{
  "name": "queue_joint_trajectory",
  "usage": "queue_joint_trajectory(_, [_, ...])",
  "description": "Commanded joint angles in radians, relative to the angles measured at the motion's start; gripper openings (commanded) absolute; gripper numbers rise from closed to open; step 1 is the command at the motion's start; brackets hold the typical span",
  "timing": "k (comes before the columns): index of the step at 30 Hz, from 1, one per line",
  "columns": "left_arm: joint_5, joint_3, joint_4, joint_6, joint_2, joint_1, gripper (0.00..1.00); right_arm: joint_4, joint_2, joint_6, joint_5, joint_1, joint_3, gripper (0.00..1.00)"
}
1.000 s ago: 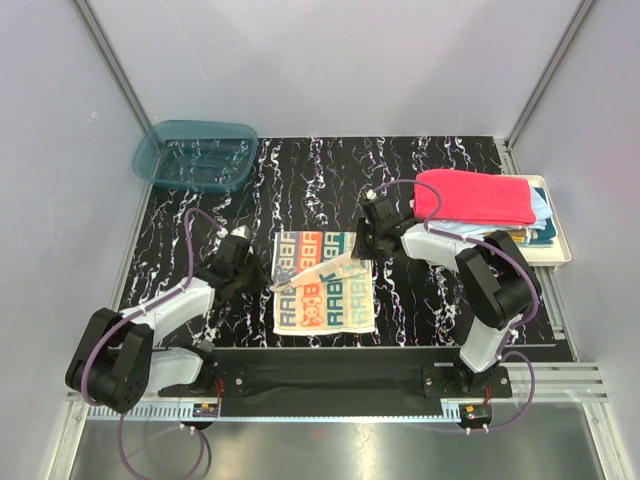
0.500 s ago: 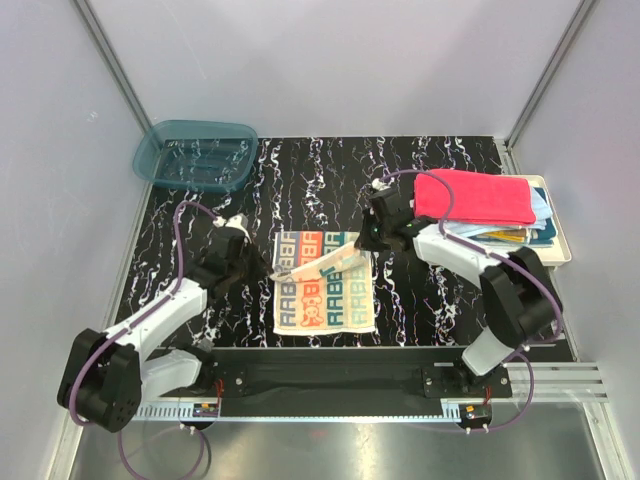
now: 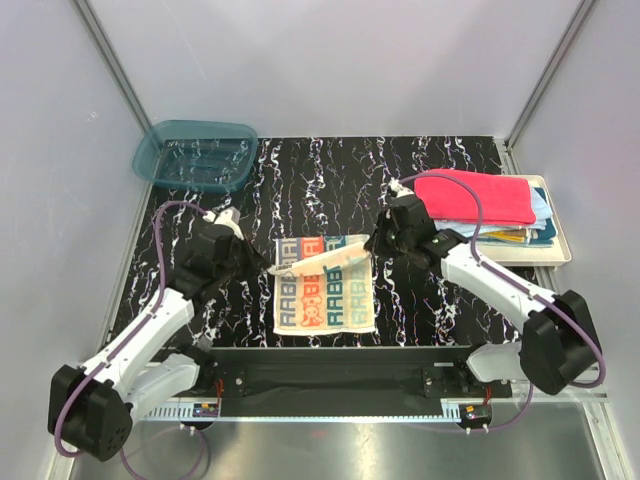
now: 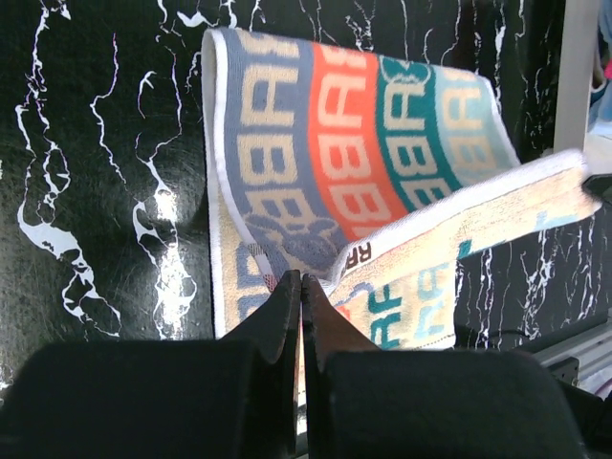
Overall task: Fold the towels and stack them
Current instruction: Fold the towel
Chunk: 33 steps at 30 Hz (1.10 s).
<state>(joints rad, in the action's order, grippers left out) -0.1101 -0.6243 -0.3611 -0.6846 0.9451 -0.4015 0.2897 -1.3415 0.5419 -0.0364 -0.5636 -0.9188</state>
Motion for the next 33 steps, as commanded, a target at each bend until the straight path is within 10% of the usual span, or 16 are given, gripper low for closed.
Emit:
queue_joint_trajectory(1, [-0.023,-0.032,-0.018,0.013,-0.026,-0.005,0.0,0.017,0.068,0.024,0.007,-0.019,0.027,0.0])
queue_joint_trajectory(33, [-0.095,0.201,0.059,-0.053,-0.031,-0.046,0.02,-0.101,0.177,0.144,-0.02,-0.101,0.348,0.04])
